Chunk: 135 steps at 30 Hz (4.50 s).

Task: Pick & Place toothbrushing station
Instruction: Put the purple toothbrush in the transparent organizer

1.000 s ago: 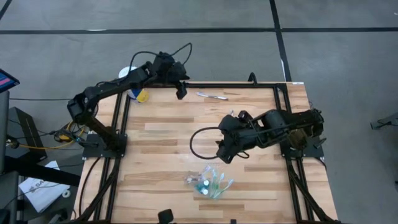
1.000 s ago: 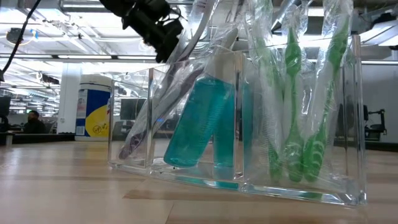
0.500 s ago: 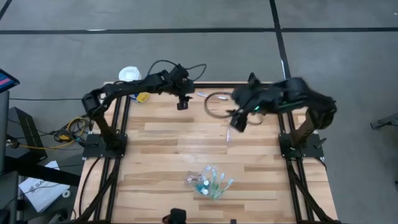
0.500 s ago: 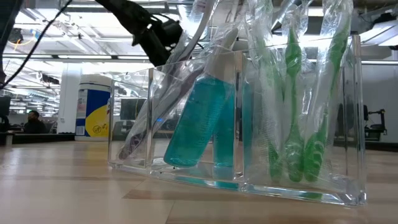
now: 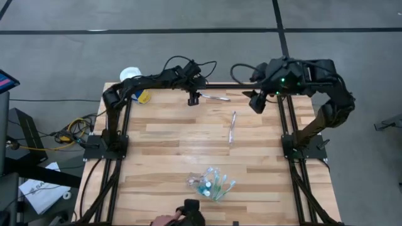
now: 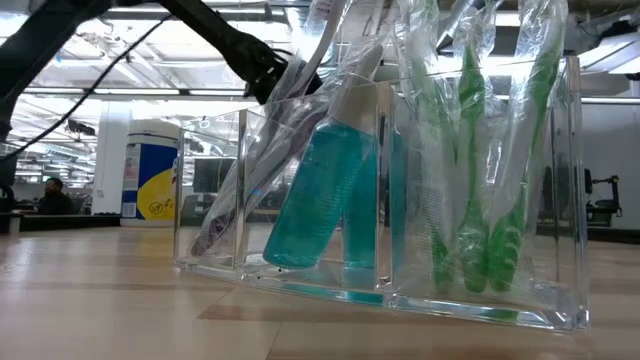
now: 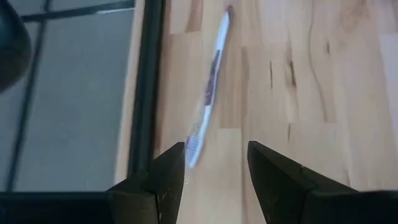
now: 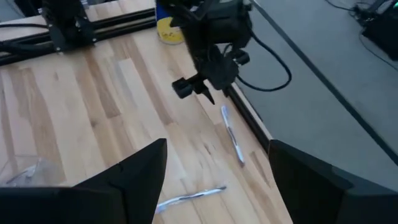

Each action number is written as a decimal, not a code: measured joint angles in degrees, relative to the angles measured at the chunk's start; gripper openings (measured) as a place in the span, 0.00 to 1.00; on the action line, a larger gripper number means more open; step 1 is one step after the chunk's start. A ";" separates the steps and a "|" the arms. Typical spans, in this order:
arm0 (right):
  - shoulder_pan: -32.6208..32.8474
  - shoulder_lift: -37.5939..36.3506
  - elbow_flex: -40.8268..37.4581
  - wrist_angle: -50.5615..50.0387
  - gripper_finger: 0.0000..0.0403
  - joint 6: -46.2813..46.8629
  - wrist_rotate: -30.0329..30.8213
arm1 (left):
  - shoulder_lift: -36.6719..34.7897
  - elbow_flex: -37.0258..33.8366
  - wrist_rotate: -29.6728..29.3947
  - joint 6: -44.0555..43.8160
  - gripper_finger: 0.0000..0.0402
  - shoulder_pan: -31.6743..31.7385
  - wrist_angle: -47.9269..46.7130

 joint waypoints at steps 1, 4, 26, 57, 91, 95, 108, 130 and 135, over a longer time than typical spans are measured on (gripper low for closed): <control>-0.66 -0.10 0.00 -0.02 0.67 -0.65 -1.00 | 0.89 1.31 1.15 -0.22 0.42 0.08 -1.39; -2.11 -0.36 0.00 -0.02 0.67 -2.39 -2.92 | 2.46 3.65 2.80 -0.24 0.42 -0.31 -3.87; -7.07 -0.41 0.00 0.54 0.67 -7.14 -8.41 | 5.16 4.14 6.12 1.29 0.33 1.91 -5.39; -14.57 -0.21 -11.02 0.25 0.58 -0.53 -8.15 | -1.24 4.14 13.69 -36.36 0.26 -1.06 0.10; -13.66 -14.71 -93.03 60.59 0.56 47.21 -45.48 | -32.49 -1.78 17.82 -52.87 0.34 -3.55 6.84; -12.00 -10.03 -93.04 65.55 0.55 51.55 -44.56 | -36.79 -9.04 17.58 -54.29 0.33 -3.66 6.61; -9.32 -1.30 -90.03 71.38 0.51 56.21 -43.93 | -45.34 -30.49 15.28 -54.41 0.33 -4.31 8.24; -12.19 4.03 -89.88 69.11 0.49 56.98 -40.50 | -45.59 -32.49 15.58 -54.38 0.32 -4.16 12.10; -11.93 3.70 -89.94 69.12 0.47 57.58 -38.59 | -45.59 -32.49 15.56 -54.32 0.32 -4.16 12.06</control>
